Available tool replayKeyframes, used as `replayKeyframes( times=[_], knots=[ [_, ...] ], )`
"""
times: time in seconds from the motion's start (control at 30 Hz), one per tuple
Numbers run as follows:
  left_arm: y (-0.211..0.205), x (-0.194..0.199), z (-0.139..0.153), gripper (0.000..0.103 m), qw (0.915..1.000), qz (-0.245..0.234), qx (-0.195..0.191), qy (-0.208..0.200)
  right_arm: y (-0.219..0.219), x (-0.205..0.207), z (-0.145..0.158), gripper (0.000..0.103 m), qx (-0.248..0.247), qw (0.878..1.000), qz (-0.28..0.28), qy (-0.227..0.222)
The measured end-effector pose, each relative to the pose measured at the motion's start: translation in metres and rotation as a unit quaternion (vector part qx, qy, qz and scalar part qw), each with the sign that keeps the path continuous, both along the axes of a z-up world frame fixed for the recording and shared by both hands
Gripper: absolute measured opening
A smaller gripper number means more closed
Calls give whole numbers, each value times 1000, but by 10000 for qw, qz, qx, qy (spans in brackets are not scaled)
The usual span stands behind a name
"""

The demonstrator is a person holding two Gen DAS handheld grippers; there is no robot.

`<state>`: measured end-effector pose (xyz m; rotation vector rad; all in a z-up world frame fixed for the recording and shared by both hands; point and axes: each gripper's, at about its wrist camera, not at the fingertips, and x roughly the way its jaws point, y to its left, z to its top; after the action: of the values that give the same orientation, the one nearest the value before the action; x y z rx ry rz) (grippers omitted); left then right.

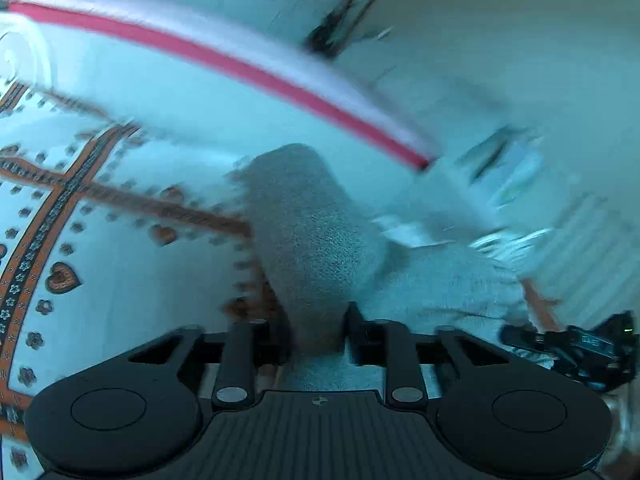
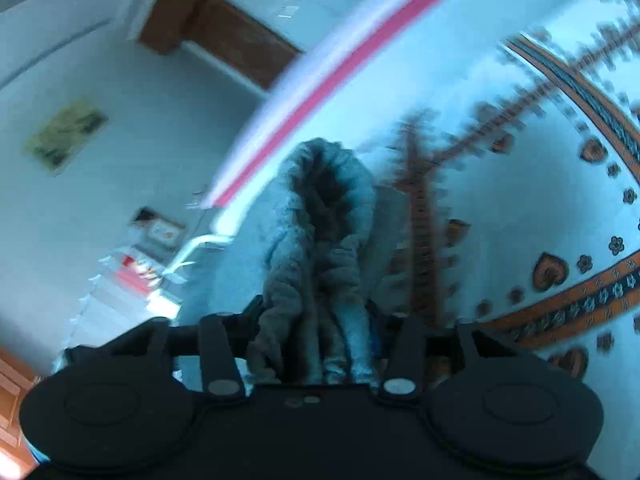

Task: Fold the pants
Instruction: 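Open both grippers, drop the folded sweatpants and pull the tools back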

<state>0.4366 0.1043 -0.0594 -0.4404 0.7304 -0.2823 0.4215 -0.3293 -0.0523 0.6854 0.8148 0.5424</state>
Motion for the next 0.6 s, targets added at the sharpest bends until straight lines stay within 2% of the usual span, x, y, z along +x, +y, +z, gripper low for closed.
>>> replayKeyframes(
  times=[0.03,0.07,0.13,0.17,0.2,0.23,0.3,0.33,0.37,0.4,0.47,0.53,0.6],
  knots=[
    [-1,5,-10,64,9987,219,382,248,0,8,-13,72,-501,9979,-322,259],
    [-3,1,-14,71,9960,405,730,326,-2,8,-21,74,-964,9922,-697,367],
    [-3,-20,-8,73,9949,478,889,-27,-13,-9,-18,76,-690,9934,-913,-48],
    [-5,-36,-2,78,9930,454,1058,-256,-15,-21,-11,76,-713,9923,-993,-184],
    [-7,-47,0,87,9909,453,1200,-408,-14,-35,-5,77,-687,9925,-894,-473],
    [-9,-59,2,90,9889,472,1301,-543,-12,-46,1,77,-670,9927,-705,-713],
    [-16,-69,-3,92,9859,380,1537,-540,-2,-58,-1,79,-816,9938,-392,-647],
    [-21,-68,-11,93,9833,322,1755,-361,4,-59,-7,79,-1038,9928,-309,-512],
    [-24,-66,-20,93,9819,305,1859,-204,11,-56,-18,84,-1513,9878,-307,-223],
    [-22,-67,-20,93,9830,427,1777,-180,16,-55,-25,84,-1673,9855,-264,-127],
    [-20,-76,-8,93,9844,652,1626,-168,21,-66,-13,88,-1737,9836,-402,-283],
    [-28,-91,6,93,9796,616,1882,-334,23,-82,7,94,-1770,9820,-494,-442],
    [-37,-111,23,94,9756,582,2056,-509,26,-107,28,97,-1870,9778,-390,-861]
  ],
)
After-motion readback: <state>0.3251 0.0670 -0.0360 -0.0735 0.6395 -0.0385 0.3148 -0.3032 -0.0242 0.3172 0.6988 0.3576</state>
